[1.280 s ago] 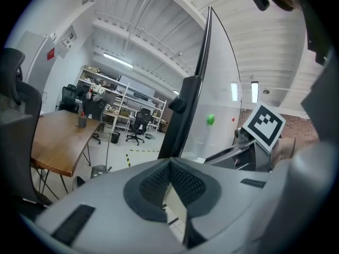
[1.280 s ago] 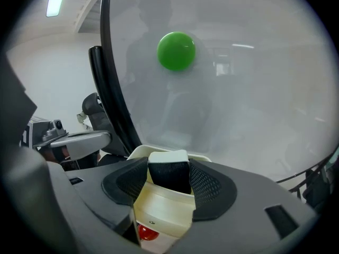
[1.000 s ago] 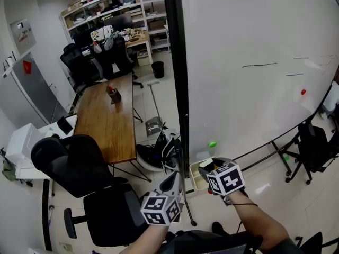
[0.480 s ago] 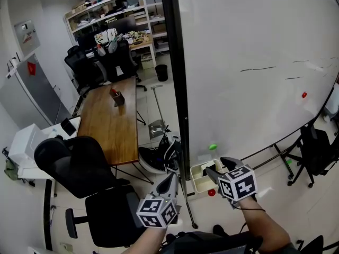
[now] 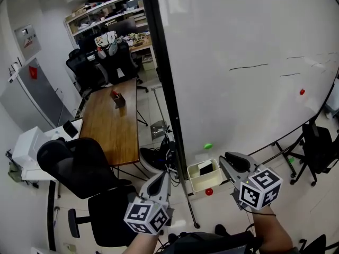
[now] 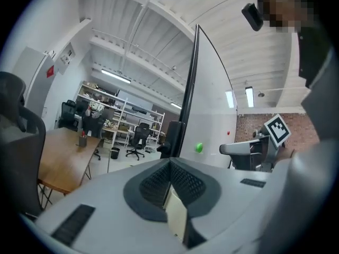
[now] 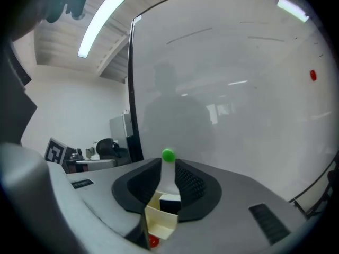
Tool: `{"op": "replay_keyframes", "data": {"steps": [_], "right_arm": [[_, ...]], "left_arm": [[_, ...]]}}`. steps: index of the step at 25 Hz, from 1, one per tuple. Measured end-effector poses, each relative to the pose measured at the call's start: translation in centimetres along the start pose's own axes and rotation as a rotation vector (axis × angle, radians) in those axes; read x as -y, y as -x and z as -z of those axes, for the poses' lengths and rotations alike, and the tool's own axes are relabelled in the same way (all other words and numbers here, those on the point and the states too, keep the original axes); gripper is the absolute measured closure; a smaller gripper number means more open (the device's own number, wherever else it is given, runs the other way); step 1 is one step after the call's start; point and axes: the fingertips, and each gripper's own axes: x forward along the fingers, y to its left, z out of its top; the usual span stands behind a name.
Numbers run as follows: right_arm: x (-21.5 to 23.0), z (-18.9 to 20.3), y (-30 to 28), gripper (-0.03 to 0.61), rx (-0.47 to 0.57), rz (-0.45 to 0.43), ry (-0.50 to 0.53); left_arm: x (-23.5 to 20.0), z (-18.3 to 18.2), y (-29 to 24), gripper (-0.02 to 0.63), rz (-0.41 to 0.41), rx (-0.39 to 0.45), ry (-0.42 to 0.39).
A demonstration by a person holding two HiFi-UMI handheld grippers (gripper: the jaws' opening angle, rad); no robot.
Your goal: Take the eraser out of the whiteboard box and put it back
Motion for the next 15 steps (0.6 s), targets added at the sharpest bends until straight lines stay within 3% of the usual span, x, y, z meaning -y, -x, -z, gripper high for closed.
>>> {"op": "replay_keyframes", "data": {"steps": [1,2,6,15], "right_arm": [[0.2,-0.6,0.7,0.522,0.033,0.013,0.001],[0.3,-1.2,1.3,0.557,0.061,0.014,0.001],[0.3,-2.2,3.0,0.557,0.11,-0.039,-0.008],[1.8,-2.4,5.7,0.557,0.137,-0.073,-0.025]], "left_arm": [[0.4,-0.1,0.1,0.588,0.005,0.004,0.01],[0.8,-0.1,0.2,0.588,0.009,0.006,0.018],[2.4,-0.3,0.5,0.588,0.026,0.01,0.04],[6.0,-0.9,0.6,0.588,0.035,0.016,0.015]]}}
